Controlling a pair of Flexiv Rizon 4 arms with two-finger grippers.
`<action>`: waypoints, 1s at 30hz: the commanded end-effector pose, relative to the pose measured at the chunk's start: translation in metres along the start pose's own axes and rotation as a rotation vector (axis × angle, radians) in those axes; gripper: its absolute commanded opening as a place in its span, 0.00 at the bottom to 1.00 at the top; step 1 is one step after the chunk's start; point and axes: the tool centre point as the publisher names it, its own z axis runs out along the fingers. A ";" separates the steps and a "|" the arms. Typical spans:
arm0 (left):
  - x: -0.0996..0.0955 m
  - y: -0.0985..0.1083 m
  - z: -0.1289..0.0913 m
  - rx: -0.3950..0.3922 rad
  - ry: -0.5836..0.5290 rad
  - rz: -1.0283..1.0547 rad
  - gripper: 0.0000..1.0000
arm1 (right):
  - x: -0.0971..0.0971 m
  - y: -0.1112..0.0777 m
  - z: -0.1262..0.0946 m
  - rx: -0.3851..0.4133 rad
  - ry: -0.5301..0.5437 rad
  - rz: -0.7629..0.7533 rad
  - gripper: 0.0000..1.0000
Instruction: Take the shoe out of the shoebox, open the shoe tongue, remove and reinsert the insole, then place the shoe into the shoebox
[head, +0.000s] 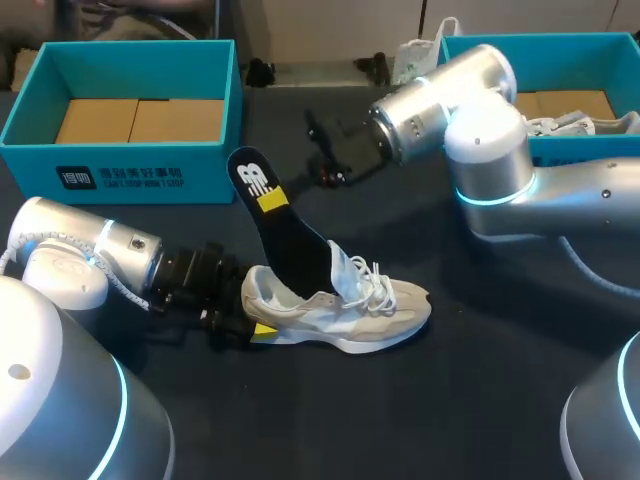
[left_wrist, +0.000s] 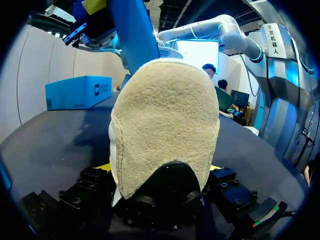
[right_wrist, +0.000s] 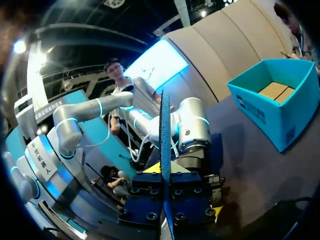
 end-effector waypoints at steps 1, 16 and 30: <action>0.000 0.001 0.001 -0.003 0.002 0.000 0.00 | 0.004 -0.001 0.000 -0.002 -0.055 0.001 0.00; 0.000 0.001 0.001 -0.003 0.002 0.000 0.00 | 0.012 0.024 -0.004 -0.110 -0.067 0.006 0.00; 0.000 0.001 0.001 -0.003 0.002 0.000 0.00 | 0.034 0.101 -0.021 -0.410 -0.076 0.037 0.00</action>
